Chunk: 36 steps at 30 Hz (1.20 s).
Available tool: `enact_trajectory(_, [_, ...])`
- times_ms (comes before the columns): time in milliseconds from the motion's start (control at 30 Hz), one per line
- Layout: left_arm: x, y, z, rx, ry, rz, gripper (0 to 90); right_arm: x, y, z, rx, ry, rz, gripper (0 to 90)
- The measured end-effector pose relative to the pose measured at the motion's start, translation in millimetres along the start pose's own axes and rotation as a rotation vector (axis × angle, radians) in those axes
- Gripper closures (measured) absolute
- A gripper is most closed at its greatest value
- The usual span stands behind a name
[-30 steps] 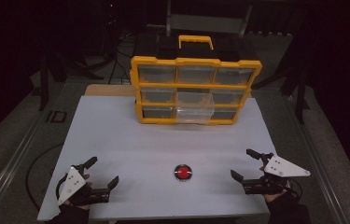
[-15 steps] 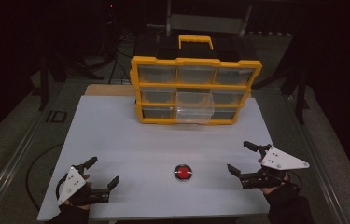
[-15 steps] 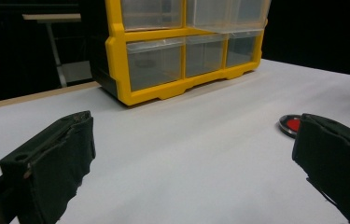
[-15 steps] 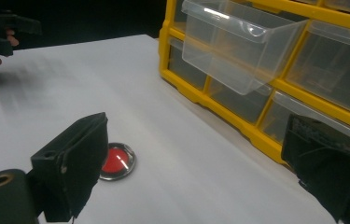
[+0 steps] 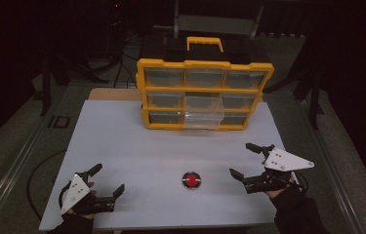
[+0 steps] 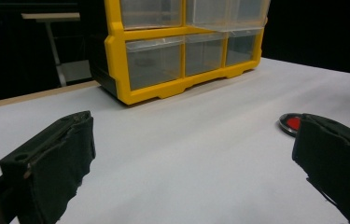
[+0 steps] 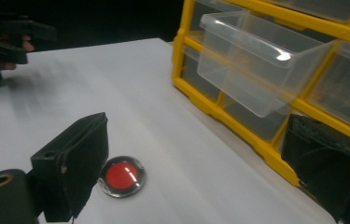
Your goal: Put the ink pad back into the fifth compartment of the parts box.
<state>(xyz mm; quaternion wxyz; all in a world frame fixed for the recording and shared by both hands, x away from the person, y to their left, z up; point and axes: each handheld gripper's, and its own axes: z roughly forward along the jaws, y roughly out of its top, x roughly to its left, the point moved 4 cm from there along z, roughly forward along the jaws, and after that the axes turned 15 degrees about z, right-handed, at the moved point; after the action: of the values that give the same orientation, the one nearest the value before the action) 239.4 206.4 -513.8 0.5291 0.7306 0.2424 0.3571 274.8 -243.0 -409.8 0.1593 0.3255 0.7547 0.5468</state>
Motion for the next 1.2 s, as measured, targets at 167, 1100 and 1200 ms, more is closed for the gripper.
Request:
enact_trajectory(167, [-0.2, -0.1, 0.2, -0.001, -0.004, -0.003, 0.0, 4.1, 2.4, 6.1, 0.01, 0.007, -0.013, 7.5])
enact_trajectory(1100, [-0.8, -0.7, 2.0, -0.002, -0.014, -0.006, 0.0, 24.8, -17.7, 69.2, 0.103, 0.128, -0.016, 7.7])
enact_trajectory(1200, [-0.5, -0.9, 2.2, 0.0, -0.012, -0.009, 0.0, 26.5, -21.2, 75.7, 0.105, 0.134, -0.024, 7.8])
